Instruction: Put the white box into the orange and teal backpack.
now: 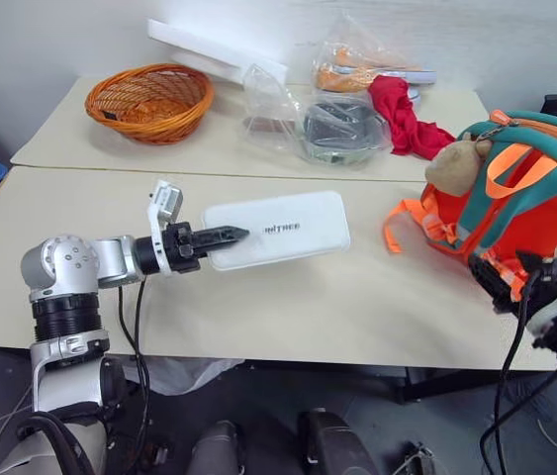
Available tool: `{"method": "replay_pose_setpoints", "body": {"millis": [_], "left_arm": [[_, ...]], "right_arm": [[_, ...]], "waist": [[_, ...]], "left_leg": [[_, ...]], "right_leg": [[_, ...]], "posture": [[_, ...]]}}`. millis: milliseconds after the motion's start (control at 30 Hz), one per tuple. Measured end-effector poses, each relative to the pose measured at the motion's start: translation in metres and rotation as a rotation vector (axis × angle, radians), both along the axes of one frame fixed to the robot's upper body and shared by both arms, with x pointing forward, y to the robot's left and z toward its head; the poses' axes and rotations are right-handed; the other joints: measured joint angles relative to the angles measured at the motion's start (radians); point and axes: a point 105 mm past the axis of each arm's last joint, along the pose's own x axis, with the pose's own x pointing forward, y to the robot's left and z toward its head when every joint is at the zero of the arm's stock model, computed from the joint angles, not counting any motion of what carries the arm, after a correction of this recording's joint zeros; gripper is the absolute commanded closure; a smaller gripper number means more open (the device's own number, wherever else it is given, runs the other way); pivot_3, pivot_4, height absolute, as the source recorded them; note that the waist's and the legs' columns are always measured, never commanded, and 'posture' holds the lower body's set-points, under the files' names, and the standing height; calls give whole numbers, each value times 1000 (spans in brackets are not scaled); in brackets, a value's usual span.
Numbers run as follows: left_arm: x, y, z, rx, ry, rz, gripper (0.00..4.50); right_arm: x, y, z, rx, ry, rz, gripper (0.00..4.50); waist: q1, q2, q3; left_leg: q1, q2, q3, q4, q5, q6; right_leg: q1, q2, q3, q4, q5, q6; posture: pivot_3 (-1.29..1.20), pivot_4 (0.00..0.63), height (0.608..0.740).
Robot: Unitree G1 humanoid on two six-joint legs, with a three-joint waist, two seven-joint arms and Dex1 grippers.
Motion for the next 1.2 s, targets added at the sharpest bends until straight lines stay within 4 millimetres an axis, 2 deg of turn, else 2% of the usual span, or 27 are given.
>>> {"method": "replay_pose_setpoints", "body": {"millis": [67,267,300,367,433,533,700,733,767,833,900,1000,1067,1200], "left_arm": [[0,0,3,1,-11,-2,3265],[-8,-3,19,13,-101,-30,3265],[-10,-2,20,17,-112,-31,3265],[-11,-1,21,28,-133,-25,3265],[-14,1,20,30,-150,-18,3265],[-14,2,24,32,-201,4,3265],[-12,10,41,-11,-325,60,3265],[-12,12,43,-15,-342,72,3265],[-10,14,46,-18,-364,88,3265],[-8,19,51,-22,-397,112,3265],[-6,20,59,-25,-432,126,3265],[-2,25,69,-10,-487,144,3265],[-4,21,77,-12,-533,120,3265],[-11,15,95,-39,-628,62,3265]], "right_arm": [[17,-1,1,29,4,5,0],[77,11,1,63,12,56,0],[85,11,3,61,1,51,183],[96,9,8,61,-22,41,590],[104,10,13,58,-51,53,1218],[106,16,12,47,-59,96,2302],[106,27,14,43,-67,172,3924],[104,35,17,38,-71,219,4182],[96,51,25,28,-80,324,4485],[75,84,39,8,-92,537,4485],[51,107,50,-17,-86,710,4485],[13,129,53,-52,-25,917,4485],[-13,141,51,-68,28,1048,4485],[-56,145,58,-66,114,1207,4485]], "waist": [[0,0,0],[-15,1,1],[-16,1,1],[-17,2,1],[-18,2,1],[-17,2,1],[-20,2,1],[-21,3,2],[-20,6,4],[-20,7,5],[-16,6,5],[-13,6,5],[-12,5,6],[-10,4,6]], "left_leg": [[0,0,0,0,0,0],[-2,0,0,-1,1,-1],[-1,0,1,-1,1,-2],[-1,0,1,-1,1,-2],[-2,0,1,-1,1,-2],[-1,0,1,-1,2,-3],[-1,1,1,-1,2,-3],[-1,1,1,-1,2,-3],[-1,1,1,-2,2,-3],[-1,1,1,-3,2,-4],[-1,2,0,-3,3,-5],[-1,2,0,-3,3,-5],[-2,1,0,-3,2,-4],[-2,1,0,-3,2,-3]], "right_leg": [[0,0,0,0,0,0],[-2,0,0,0,0,0],[-2,0,1,0,0,0],[-2,0,1,0,0,0],[-2,0,1,0,0,0],[-2,0,1,0,0,0],[-2,1,0,0,0,0],[-2,1,0,0,0,0],[-2,1,0,0,0,0],[-3,1,0,1,0,0],[-2,2,0,0,0,0],[-2,1,0,-1,0,0],[-2,1,0,-1,0,0],[-2,0,0,-2,0,0]], "posture": [[0,150,740],[0,150,740],[0,150,740],[0,150,740],[0,150,740],[0,150,740],[0,150,740],[0,150,740],[0,150,740],[0,150,740],[0,150,740],[0,150,740],[0,150,740],[0,150,740]]}}
